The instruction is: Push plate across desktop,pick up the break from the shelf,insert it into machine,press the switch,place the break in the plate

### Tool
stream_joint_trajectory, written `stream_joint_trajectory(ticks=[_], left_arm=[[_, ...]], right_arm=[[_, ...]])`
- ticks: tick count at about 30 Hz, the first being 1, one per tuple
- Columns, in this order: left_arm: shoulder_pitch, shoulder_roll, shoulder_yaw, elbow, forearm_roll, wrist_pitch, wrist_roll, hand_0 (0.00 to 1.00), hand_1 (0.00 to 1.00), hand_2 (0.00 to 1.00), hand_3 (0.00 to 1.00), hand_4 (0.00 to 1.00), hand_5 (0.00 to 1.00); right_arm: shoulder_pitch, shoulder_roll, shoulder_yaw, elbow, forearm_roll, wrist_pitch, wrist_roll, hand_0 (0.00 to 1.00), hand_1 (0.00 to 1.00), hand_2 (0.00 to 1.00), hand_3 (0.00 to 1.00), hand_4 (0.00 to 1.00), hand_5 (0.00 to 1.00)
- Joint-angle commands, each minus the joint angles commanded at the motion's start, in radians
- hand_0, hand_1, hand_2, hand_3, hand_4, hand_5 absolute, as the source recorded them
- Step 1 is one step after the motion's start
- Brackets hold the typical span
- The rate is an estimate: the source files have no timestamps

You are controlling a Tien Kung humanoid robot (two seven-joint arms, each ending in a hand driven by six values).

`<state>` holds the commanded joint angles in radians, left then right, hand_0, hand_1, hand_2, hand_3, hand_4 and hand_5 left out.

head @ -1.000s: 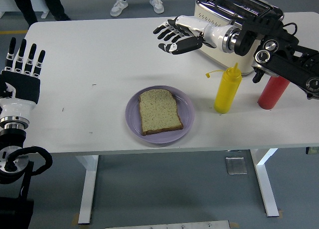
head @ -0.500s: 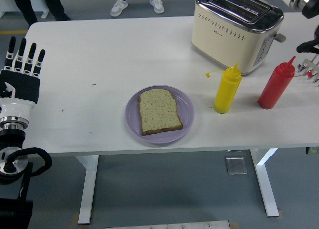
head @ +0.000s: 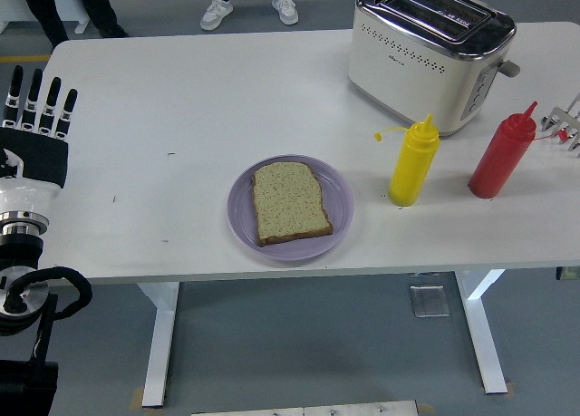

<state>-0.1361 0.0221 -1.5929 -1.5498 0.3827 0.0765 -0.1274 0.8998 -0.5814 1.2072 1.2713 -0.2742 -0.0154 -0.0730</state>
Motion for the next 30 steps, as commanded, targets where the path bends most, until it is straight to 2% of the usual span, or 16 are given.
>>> stream_joint_trajectory(ticks=[10,18,24,30], left_arm=[[0.002,-0.002,-0.006,0.001,0.001,0.004,-0.001,0.795,0.807,0.833,0.760,0.621,0.998],[-0.001,-0.003,-0.011,0.002,0.001,0.005,-0.001,0.795,0.807,0.833,0.760,0.621,0.998],[0.001,-0.004,-0.011,0.003,0.002,0.005,-0.001,0.795,0.807,0.833,0.761,0.620,0.998],[0.006,-0.005,-0.005,0.006,0.001,0.005,-0.001,0.795,0.806,0.833,0.760,0.620,0.998]], right_arm=[[-0.067,0.007,0.057,-0.053,0.003,-0.024,0.025,0.756,0.729,0.758,0.778,0.455,0.370],[-0.194,0.025,0.161,-0.109,0.017,-0.018,0.031,0.763,0.749,0.757,0.776,0.448,0.401],[-0.301,0.038,0.250,-0.100,0.010,-0.009,0.033,0.766,0.749,0.755,0.776,0.450,0.403],[-0.423,0.055,0.327,-0.057,-0.010,-0.005,0.037,0.766,0.750,0.758,0.776,0.452,0.405]])
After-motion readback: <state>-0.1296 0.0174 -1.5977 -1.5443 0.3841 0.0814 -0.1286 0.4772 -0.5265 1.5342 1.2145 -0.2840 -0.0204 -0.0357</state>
